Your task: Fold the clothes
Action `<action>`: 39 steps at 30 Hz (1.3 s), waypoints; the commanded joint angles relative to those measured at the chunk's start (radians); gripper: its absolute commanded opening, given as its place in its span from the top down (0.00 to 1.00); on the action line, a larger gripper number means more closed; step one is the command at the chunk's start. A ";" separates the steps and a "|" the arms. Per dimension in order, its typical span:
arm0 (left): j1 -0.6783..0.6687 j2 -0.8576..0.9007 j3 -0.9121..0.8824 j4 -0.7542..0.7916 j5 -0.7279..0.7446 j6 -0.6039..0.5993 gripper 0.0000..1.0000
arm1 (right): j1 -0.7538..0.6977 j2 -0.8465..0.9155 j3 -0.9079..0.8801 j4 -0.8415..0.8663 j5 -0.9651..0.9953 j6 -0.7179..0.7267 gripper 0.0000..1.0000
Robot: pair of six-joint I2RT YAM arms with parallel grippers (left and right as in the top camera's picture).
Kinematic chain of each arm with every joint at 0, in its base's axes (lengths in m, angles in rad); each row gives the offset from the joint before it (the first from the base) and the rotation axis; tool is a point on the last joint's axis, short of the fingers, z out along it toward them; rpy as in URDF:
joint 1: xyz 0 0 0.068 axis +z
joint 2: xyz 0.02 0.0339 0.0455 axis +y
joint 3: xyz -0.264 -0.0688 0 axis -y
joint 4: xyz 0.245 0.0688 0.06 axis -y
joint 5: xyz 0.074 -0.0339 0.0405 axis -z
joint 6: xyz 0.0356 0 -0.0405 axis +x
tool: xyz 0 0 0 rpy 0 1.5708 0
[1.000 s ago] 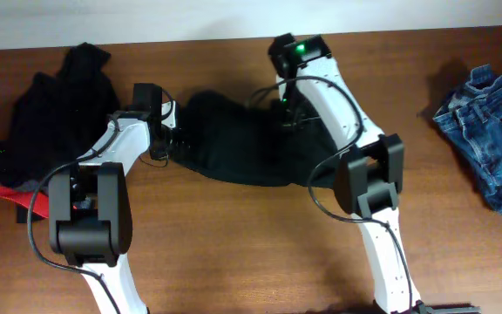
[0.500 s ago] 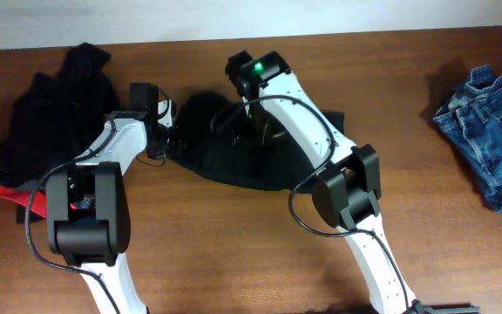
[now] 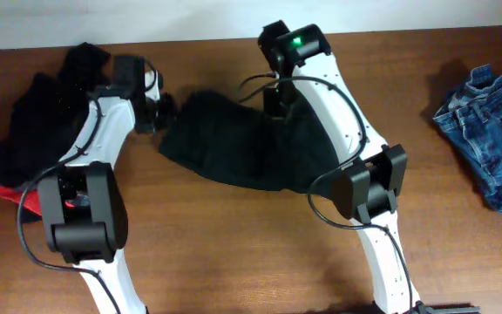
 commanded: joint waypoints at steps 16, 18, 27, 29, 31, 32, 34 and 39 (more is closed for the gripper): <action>0.002 0.008 0.274 -0.165 -0.060 0.075 0.47 | -0.007 -0.024 -0.479 0.216 -0.013 0.493 0.96; 0.002 0.008 0.274 -0.164 -0.060 0.075 0.45 | -0.008 -0.024 -0.555 0.328 -0.037 0.453 0.96; 0.002 0.008 0.274 -0.168 -0.060 0.075 0.41 | -0.020 -0.024 -0.631 0.736 -0.022 0.109 0.96; 0.002 0.008 0.274 -0.173 -0.060 0.075 0.40 | -0.028 -0.024 -0.631 0.768 0.003 0.045 0.96; 0.002 0.008 0.274 -0.187 -0.060 0.075 0.39 | -0.042 -0.024 -0.631 0.784 0.002 0.013 0.96; 0.002 0.008 0.274 -0.192 -0.060 0.075 0.39 | -0.047 -0.024 -0.631 0.784 -0.005 0.013 0.96; 0.002 0.008 0.273 -0.214 -0.060 0.075 0.38 | -0.061 -0.025 -0.629 0.779 -0.035 -0.006 0.96; 0.002 0.008 0.274 -0.267 -0.048 0.075 0.39 | -0.085 -0.027 -0.475 0.588 -0.045 -0.078 0.86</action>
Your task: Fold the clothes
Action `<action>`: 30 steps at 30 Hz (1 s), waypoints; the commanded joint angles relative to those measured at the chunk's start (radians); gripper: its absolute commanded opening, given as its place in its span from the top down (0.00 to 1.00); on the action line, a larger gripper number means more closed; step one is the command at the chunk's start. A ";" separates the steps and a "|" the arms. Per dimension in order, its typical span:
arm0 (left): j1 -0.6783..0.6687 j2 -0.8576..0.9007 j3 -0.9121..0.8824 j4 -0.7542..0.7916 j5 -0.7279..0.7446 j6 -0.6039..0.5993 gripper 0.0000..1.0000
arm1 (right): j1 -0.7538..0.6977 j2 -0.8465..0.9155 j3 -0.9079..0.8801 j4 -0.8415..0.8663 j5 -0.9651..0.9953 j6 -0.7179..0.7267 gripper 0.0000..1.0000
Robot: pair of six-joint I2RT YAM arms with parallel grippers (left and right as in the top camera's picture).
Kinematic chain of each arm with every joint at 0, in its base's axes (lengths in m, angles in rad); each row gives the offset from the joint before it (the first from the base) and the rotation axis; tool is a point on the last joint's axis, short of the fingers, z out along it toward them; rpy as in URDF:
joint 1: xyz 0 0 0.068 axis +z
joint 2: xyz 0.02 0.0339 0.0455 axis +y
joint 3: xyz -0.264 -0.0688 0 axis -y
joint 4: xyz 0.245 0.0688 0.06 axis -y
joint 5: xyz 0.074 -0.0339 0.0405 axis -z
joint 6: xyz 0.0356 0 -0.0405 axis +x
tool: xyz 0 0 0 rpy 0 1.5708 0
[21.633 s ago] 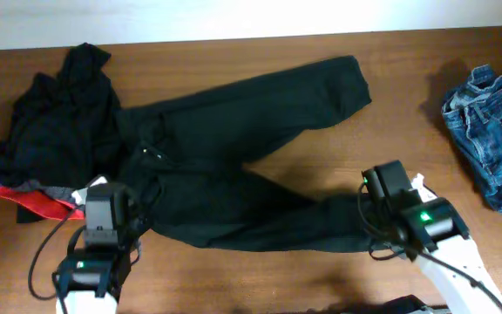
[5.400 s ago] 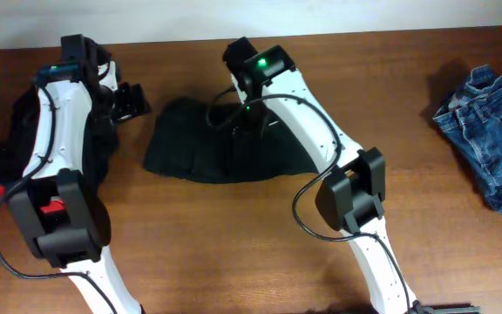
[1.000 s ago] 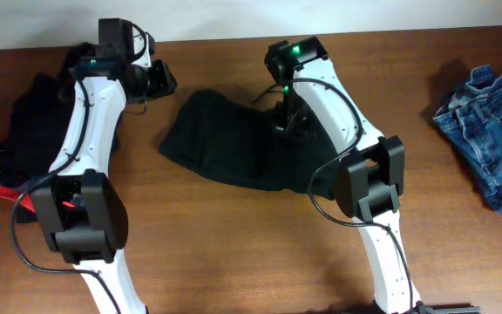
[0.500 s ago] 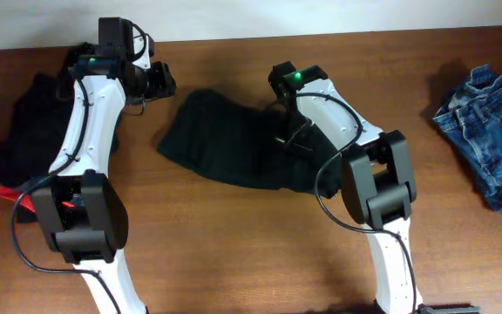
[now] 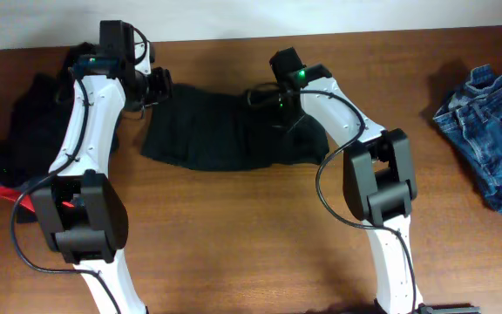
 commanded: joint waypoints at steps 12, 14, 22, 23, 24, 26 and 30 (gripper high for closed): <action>0.070 0.079 0.017 -0.051 -0.006 0.215 0.36 | -0.040 0.051 0.561 -0.534 0.019 -0.345 0.09; 0.096 0.129 0.017 -0.050 0.006 0.215 0.69 | -0.047 0.051 0.524 -0.525 0.054 -0.318 0.87; 0.138 0.223 0.018 -0.022 0.013 0.215 0.96 | -0.084 0.051 0.246 -0.292 0.067 -0.287 0.96; 0.142 0.223 0.019 -0.017 0.013 0.214 0.96 | -0.096 0.051 0.215 -0.261 0.070 -0.278 0.96; 0.146 0.223 0.019 -0.016 0.013 0.214 0.96 | -0.104 0.051 0.198 -0.246 0.071 -0.270 0.96; 0.156 0.223 0.019 -0.019 0.013 0.214 0.96 | -0.137 0.051 0.160 -0.211 0.070 -0.265 0.96; 0.165 0.223 0.019 -0.018 0.013 0.214 0.96 | -0.182 0.049 0.166 -0.212 0.054 -0.266 0.96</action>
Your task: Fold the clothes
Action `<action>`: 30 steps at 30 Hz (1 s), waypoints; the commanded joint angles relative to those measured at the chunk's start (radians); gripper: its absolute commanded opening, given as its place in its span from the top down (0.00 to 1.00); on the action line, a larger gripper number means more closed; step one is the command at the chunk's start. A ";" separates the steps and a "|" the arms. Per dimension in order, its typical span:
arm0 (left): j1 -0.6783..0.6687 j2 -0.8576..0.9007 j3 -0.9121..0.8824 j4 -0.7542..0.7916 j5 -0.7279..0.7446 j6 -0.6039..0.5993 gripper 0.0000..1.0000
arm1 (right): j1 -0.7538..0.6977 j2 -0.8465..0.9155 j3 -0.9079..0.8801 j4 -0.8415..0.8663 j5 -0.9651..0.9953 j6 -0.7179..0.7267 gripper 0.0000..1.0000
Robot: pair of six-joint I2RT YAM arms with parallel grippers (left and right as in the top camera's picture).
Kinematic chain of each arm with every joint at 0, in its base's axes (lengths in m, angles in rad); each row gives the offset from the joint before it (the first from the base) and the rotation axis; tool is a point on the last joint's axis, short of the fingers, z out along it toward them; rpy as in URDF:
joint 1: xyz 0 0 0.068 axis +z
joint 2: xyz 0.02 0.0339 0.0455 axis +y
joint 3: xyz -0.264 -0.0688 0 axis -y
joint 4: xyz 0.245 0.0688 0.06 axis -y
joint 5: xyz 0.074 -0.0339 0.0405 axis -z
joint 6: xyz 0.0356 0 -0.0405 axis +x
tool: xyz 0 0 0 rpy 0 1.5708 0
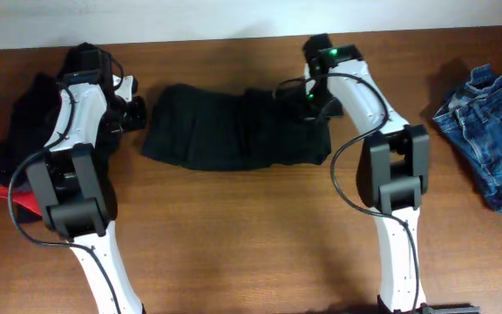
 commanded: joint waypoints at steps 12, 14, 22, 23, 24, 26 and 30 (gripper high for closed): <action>0.014 -0.001 0.016 -0.026 0.013 0.014 0.96 | -0.147 -0.008 0.092 -0.008 -0.598 -0.073 0.96; 0.014 -0.001 0.016 -0.029 0.013 0.014 0.96 | -0.182 -0.007 0.092 -0.008 -0.624 -0.095 0.96; 0.013 -0.001 0.016 -0.043 0.019 0.014 0.96 | -0.235 -0.006 0.045 0.028 -0.632 -0.167 0.96; 0.013 -0.001 0.016 -0.043 0.019 0.014 0.96 | -0.234 -0.006 0.025 0.038 -0.632 -0.175 0.96; 0.013 -0.001 0.016 -0.043 0.019 0.014 0.96 | -0.234 -0.006 0.003 0.053 -0.632 -0.178 0.96; 0.014 -0.001 0.016 -0.043 0.019 0.014 0.96 | -0.235 -0.006 -0.029 0.076 -0.633 -0.178 0.96; 0.013 -0.001 0.016 -0.042 0.019 0.014 0.96 | -0.234 -0.006 -0.129 0.134 -0.651 -0.193 0.96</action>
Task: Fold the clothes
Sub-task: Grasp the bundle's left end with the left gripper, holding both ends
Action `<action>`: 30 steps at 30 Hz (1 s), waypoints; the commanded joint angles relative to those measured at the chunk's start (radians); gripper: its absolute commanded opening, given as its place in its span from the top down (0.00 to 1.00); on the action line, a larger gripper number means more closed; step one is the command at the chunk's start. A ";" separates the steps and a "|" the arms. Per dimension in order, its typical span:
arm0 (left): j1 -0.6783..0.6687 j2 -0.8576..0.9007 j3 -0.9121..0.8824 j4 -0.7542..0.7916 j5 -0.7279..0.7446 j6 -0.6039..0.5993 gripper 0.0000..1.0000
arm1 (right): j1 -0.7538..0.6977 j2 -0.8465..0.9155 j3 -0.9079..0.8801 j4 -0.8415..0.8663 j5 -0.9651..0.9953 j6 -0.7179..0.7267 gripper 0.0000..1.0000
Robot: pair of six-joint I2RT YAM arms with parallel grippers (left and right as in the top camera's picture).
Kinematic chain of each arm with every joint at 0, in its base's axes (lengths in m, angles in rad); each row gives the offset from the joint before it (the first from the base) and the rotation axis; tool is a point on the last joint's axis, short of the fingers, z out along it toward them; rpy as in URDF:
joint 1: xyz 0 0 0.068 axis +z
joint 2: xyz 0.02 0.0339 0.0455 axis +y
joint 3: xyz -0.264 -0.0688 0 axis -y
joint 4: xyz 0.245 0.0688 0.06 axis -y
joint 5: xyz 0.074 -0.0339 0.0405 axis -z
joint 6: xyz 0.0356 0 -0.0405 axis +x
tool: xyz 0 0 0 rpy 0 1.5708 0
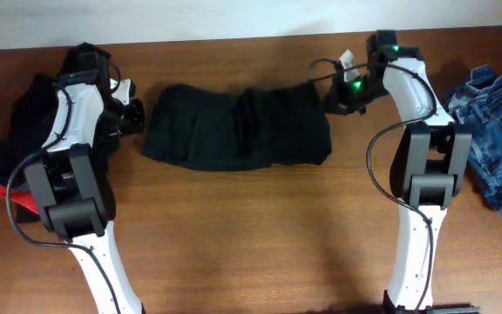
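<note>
A black garment [238, 126] lies spread out flat across the far middle of the wooden table [251, 235], wider than it is deep. My left gripper [136, 114] sits just off its left edge, open and holding nothing. Off the garment's upper right corner, my right gripper [335, 96] is also open and holds no cloth. A small white tag [346, 58] shows beside the right wrist.
A heap of dark clothes [20, 122] with a red piece [7, 192] lies at the far left, behind the left arm. Crumpled blue jeans [491, 131] sit at the far right. The table's back edge [234, 39] runs close behind the garment.
My right gripper has come off the garment's right part and now stands to the right of it. The garment stayed spread where it was. The left arm has not moved.
At first the garment lay bunched and slanted between both grippers, nearer the middle. Then it was stretched sideways, further back, a gripper at each end. Then it lay flat with the left gripper beside it, and now the right gripper is off it too.
</note>
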 commanded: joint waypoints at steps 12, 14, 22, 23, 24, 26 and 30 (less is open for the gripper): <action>0.002 -0.001 0.016 -0.001 0.015 0.014 0.96 | 0.003 -0.006 -0.243 0.154 -0.017 -0.032 0.96; 0.003 -0.001 0.016 -0.005 0.027 -0.011 0.99 | 0.004 -0.006 -0.257 0.162 -0.003 -0.024 0.96; 0.005 0.002 0.015 -0.009 0.367 0.031 1.00 | 0.003 -0.006 -0.261 0.166 0.003 -0.025 0.96; 0.005 0.002 0.015 -0.008 0.367 0.032 1.00 | 0.003 -0.006 -0.261 0.166 0.003 -0.025 0.96; 0.005 0.002 0.015 -0.008 0.368 0.040 1.00 | 0.004 -0.006 -0.261 0.166 0.003 -0.025 0.96; 0.009 0.002 0.015 -0.009 0.353 0.053 1.00 | 0.004 -0.006 -0.261 0.166 0.003 -0.025 0.96; 0.051 0.002 0.015 -0.009 0.322 0.051 1.00 | 0.004 -0.006 -0.261 0.166 0.003 -0.025 0.96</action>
